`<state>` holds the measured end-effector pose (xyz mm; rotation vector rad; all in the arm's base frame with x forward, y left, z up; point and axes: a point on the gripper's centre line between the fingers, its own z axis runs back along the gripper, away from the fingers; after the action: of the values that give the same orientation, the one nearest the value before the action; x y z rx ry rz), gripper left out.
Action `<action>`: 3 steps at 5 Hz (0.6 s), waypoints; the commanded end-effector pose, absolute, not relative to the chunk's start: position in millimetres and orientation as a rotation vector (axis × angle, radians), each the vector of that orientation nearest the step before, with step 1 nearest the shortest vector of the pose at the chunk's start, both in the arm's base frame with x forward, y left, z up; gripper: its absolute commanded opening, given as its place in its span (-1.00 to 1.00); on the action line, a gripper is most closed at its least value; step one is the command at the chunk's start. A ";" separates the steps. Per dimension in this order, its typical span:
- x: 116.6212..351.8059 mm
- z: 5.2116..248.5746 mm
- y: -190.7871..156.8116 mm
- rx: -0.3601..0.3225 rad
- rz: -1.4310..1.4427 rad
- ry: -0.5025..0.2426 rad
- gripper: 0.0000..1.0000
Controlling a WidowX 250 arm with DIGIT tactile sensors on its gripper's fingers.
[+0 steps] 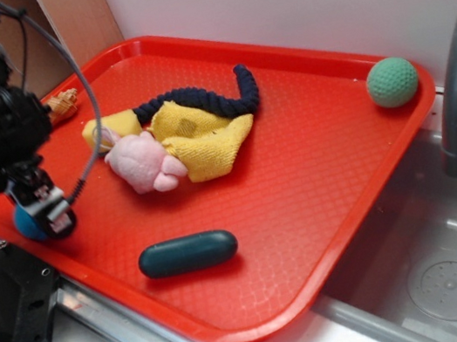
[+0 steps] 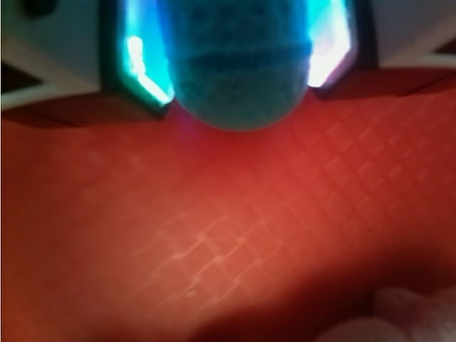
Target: Grab the blue ball.
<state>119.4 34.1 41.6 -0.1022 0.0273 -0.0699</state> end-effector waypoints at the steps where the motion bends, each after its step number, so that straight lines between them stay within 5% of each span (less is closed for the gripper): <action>1: 143.7 135.0 36.5 -0.005 0.090 -0.061 -1.00; 3: 188.0 229.4 30.1 0.053 0.143 -0.136 -1.00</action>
<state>186.8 39.2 219.9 0.0474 -0.0959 0.1671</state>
